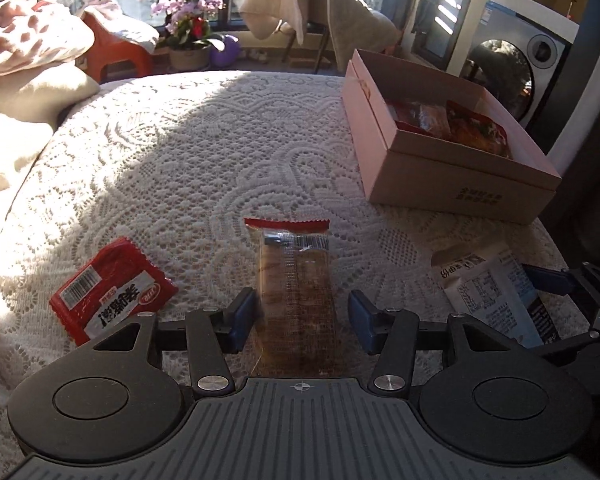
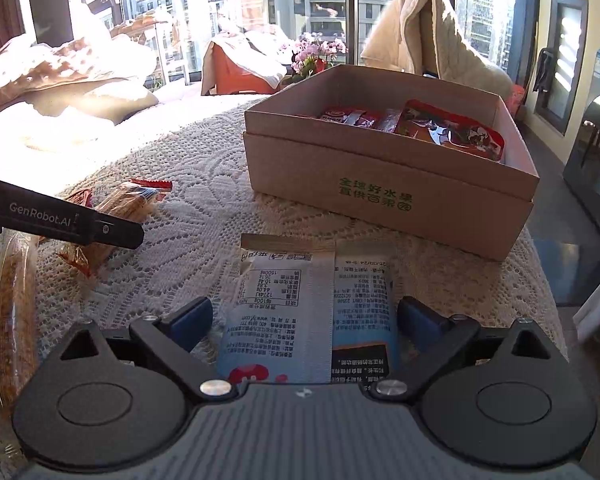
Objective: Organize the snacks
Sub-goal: 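Lift both held snacks from the bed toward the pink box, then lower the bread pack into the pink box with the left tool while the right drops the blue bag, then grasp the red snack pack with the left tool while the right grasps the long bread-stick pack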
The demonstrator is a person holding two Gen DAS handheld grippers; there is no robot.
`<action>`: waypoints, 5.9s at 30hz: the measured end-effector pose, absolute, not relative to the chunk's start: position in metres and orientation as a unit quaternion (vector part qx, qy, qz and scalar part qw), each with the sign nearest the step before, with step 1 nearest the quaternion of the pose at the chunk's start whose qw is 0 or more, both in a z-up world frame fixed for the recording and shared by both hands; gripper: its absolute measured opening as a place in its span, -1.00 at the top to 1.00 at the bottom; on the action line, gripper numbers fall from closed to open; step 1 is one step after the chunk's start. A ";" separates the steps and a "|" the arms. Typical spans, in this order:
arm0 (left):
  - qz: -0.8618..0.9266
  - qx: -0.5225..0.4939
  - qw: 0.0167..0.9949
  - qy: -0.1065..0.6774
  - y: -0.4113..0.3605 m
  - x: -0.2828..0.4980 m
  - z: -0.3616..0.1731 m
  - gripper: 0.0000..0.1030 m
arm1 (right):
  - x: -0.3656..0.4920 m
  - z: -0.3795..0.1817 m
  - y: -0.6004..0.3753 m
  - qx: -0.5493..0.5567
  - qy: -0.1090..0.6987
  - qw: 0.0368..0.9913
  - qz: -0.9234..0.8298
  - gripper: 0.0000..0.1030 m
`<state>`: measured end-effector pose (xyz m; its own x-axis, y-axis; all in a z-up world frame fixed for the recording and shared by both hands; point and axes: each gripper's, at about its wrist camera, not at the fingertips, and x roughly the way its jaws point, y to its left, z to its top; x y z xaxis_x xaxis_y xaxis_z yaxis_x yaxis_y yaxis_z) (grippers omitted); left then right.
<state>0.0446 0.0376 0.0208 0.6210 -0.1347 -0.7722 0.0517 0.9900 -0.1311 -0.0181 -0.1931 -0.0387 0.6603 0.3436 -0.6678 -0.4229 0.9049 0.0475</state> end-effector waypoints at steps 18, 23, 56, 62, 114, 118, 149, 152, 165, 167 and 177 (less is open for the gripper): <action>-0.033 0.003 0.902 0.430 0.019 0.054 0.020 0.16 | -0.015 -0.040 -0.192 -0.063 0.360 0.904 0.219 -1.00; -0.048 0.001 0.901 0.432 0.017 0.042 0.020 0.17 | -0.013 -0.038 -0.191 -0.082 0.372 0.894 0.236 -1.00; -0.133 -0.093 0.923 0.349 0.009 0.004 0.055 0.19 | -0.040 0.094 -0.242 -0.041 0.222 0.951 0.213 -0.75; -0.145 -0.071 0.937 0.311 -0.006 0.009 0.078 0.19 | -0.033 0.115 -0.256 -0.032 0.198 0.961 0.189 -0.75; -0.197 -0.053 0.962 0.180 -0.025 0.075 0.186 0.13 | -0.010 0.205 -0.271 -0.049 0.087 0.977 0.190 -0.57; -0.222 -0.144 0.908 0.324 -0.032 0.170 0.123 0.12 | 0.043 0.199 -0.264 -0.033 0.126 0.975 0.178 -0.57; -0.051 -0.054 0.942 0.327 0.063 0.083 0.082 0.16 | 0.131 0.064 -0.236 -0.057 0.303 0.945 0.108 -0.76; 0.003 -0.081 0.937 0.340 0.106 0.058 0.076 0.16 | 0.085 0.069 -0.214 -0.117 0.284 0.940 0.149 -0.77; 0.024 -0.210 0.890 0.404 0.168 -0.054 0.060 0.16 | -0.029 0.026 -0.091 -0.165 0.350 0.837 0.387 -0.77; 0.045 -0.214 0.893 0.393 0.174 -0.049 0.058 0.16 | -0.042 0.021 -0.085 -0.142 0.367 0.809 0.436 -0.77; 0.083 -0.158 0.915 0.361 0.177 0.014 0.032 0.16 | -0.075 -0.008 -0.073 -0.148 0.401 0.790 0.440 0.40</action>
